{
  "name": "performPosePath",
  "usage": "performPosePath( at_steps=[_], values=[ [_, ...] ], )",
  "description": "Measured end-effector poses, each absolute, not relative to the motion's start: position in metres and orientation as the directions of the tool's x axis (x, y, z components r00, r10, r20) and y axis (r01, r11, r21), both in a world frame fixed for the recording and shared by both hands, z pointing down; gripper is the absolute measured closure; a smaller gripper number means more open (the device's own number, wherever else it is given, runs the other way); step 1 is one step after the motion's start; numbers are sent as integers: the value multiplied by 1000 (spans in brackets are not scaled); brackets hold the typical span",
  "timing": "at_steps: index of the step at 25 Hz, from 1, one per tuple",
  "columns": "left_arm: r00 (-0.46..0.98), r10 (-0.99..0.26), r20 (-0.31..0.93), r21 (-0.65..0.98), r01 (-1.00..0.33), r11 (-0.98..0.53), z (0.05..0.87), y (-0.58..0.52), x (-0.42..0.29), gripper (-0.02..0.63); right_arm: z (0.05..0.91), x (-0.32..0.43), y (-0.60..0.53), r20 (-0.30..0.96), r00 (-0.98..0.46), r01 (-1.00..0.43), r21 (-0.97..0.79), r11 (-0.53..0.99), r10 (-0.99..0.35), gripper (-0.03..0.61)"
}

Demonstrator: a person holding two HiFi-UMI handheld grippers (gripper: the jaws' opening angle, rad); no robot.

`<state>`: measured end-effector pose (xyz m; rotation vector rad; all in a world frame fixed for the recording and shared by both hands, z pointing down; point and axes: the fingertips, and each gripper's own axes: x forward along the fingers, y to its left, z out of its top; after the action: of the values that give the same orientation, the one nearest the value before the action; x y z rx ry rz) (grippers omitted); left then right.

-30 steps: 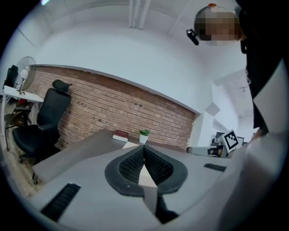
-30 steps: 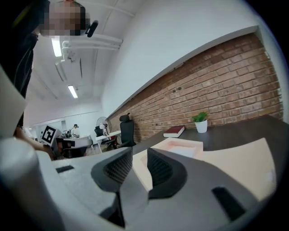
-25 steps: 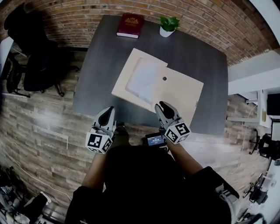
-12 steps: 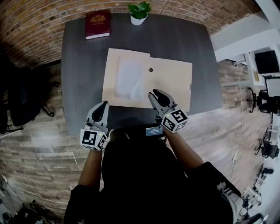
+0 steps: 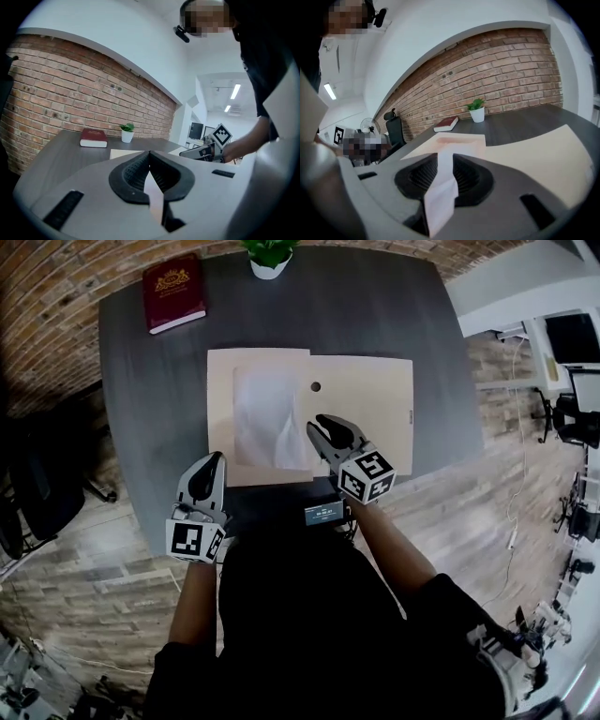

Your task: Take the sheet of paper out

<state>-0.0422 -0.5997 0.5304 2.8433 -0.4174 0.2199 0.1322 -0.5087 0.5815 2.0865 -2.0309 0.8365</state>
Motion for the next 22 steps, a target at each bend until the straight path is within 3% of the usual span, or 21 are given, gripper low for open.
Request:
performPosePath(
  at_steps=[22],
  values=[
    [915, -323, 241, 296, -386, -874, 573, -668, -26, 618, 699, 150, -553, 760, -97, -974, -204, -95, -643, 474]
  ],
)
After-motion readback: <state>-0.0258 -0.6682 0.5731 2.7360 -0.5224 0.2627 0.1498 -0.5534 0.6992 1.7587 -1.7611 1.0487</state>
